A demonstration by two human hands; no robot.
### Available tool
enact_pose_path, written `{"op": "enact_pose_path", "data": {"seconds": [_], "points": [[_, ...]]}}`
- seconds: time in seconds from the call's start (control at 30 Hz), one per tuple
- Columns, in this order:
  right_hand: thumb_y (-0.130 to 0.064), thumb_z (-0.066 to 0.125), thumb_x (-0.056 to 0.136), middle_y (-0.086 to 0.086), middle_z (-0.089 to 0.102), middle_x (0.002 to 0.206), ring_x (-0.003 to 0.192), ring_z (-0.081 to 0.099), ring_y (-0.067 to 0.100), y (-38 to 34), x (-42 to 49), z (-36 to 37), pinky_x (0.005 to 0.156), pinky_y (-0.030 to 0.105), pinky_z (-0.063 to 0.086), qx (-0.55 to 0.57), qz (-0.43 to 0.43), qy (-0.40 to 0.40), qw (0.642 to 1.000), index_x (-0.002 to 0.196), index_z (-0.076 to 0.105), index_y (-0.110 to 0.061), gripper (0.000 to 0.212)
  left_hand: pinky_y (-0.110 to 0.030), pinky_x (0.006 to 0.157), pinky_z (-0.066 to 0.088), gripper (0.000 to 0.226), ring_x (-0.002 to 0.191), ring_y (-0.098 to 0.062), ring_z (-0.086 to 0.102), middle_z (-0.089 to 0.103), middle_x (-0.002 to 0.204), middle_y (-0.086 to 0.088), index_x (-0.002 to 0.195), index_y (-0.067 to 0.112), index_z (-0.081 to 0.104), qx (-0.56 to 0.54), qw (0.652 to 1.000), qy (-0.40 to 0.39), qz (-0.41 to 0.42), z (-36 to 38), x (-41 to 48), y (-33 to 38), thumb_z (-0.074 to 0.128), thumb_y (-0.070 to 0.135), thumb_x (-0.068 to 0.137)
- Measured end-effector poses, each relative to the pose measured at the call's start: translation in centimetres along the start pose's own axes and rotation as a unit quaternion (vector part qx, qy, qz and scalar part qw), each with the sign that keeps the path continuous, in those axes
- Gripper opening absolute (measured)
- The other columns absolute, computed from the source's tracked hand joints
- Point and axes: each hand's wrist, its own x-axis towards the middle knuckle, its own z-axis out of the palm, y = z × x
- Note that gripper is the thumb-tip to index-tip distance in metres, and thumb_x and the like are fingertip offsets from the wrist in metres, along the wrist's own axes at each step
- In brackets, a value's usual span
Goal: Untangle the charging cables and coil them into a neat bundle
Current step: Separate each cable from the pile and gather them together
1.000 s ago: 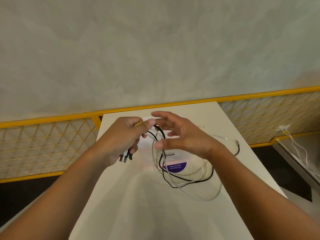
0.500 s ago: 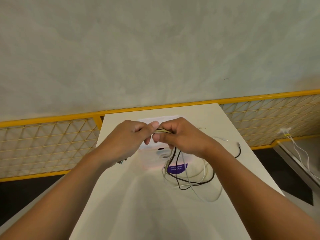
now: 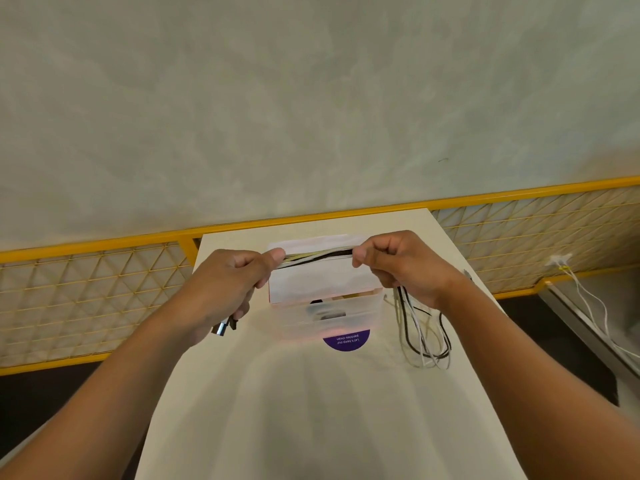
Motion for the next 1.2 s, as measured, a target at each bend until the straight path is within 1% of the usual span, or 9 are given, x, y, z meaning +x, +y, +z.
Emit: {"op": "enact_pose_path", "data": {"seconds": [0.23,0.4,0.53,0.67,0.8,0.93,1.07,1.13,1.2], "points": [[-0.042,0.068,0.082,-0.002,0.036,0.057,0.053,0.028,0.011,2.0,0.0,-1.9,0.049,0.024,0.027,0.006,0.040,0.025,0.999,0.094,0.077,-0.005,0.040,-0.027,0.047,0.030,0.050,0.045,-0.017,0.018,0.018,0.053,0.004,0.061,0.014,0.044,-0.071,0.996,-0.027,-0.053,-0.6,0.0,-1.6,0.064,0.053,0.086],[-0.040,0.068,0.082,-0.002,0.037,0.057,0.054,0.027,0.012,3.2,-0.2,-2.2,0.048,0.024,0.027,0.022,0.063,0.044,0.997,0.094,0.078,-0.006,0.037,-0.023,0.040,0.029,0.045,0.043,-0.012,0.016,0.016,0.054,0.005,0.063,0.015,0.045,-0.171,0.978,-0.041,-0.111,-0.6,0.0,-2.9,0.063,0.048,0.090],[-0.036,0.068,0.085,-0.005,0.031,0.057,0.058,0.021,0.016,3.5,-0.4,-2.6,0.048,0.025,0.024,0.057,0.066,0.054,0.995,0.074,0.079,-0.019,0.023,-0.022,0.037,0.028,0.045,0.039,-0.010,0.017,0.016,0.053,0.006,0.062,0.016,0.045,-0.217,0.966,-0.035,-0.134,-0.7,0.0,-3.5,0.063,0.047,0.090],[-0.032,0.069,0.087,-0.002,0.030,0.059,0.060,0.020,0.018,3.9,-0.3,-2.6,0.049,0.027,0.023,0.062,0.075,0.072,0.993,0.084,0.080,-0.014,0.022,-0.023,0.039,0.030,0.046,0.039,-0.011,0.018,0.016,0.053,0.006,0.062,0.015,0.045,-0.213,0.967,-0.041,-0.136,-0.6,0.0,-4.3,0.062,0.047,0.090],[-0.026,0.067,0.091,-0.004,0.029,0.058,0.057,0.019,0.016,3.6,-0.2,-2.9,0.051,0.030,0.019,0.067,0.066,0.073,0.993,0.093,0.078,-0.009,0.021,-0.031,0.051,0.042,0.047,0.045,-0.015,0.023,0.020,0.055,0.002,0.068,0.012,0.049,-0.163,0.974,-0.083,-0.136,-0.6,-0.2,-5.4,0.060,0.052,0.089],[-0.035,0.071,0.082,-0.001,0.028,0.061,0.060,0.018,0.018,2.3,-0.1,-2.8,0.054,0.033,0.016,0.060,0.036,0.057,0.996,0.095,0.079,-0.007,0.032,-0.045,0.080,0.050,0.061,0.056,-0.023,0.048,0.038,0.059,-0.006,0.083,0.004,0.060,-0.150,0.960,-0.160,-0.172,-0.6,-0.4,-6.6,0.049,0.064,0.088],[-0.031,0.070,0.085,0.002,0.036,0.062,0.057,0.027,0.014,0.7,-0.4,-2.1,0.051,0.028,0.023,0.023,0.004,0.038,0.999,0.098,0.079,-0.006,0.029,-0.047,0.091,0.052,0.086,0.086,-0.036,0.067,0.068,0.088,-0.018,0.108,-0.001,0.067,-0.105,0.953,-0.222,-0.179,0.0,-0.2,-7.0,0.038,0.075,0.082],[-0.022,0.069,0.091,0.000,0.044,0.061,0.055,0.032,0.010,0.0,-0.5,-1.4,0.050,0.026,0.027,0.001,-0.004,0.032,0.999,0.099,0.079,-0.006,0.020,-0.050,0.101,0.051,0.094,0.095,-0.036,0.070,0.073,0.101,-0.018,0.116,0.001,0.066,-0.075,0.956,-0.234,-0.161,0.6,0.0,-6.2,0.036,0.082,0.078],[-0.016,0.066,0.095,-0.010,0.054,0.056,0.051,0.037,0.004,-0.7,-0.6,-0.5,0.050,0.022,0.032,-0.030,-0.007,0.024,0.999,0.102,0.078,-0.004,0.018,-0.048,0.105,0.049,0.098,0.101,-0.032,0.071,0.075,0.104,-0.017,0.118,0.006,0.066,-0.050,0.958,-0.250,-0.131,1.4,0.1,-4.8,0.035,0.088,0.074]]}}
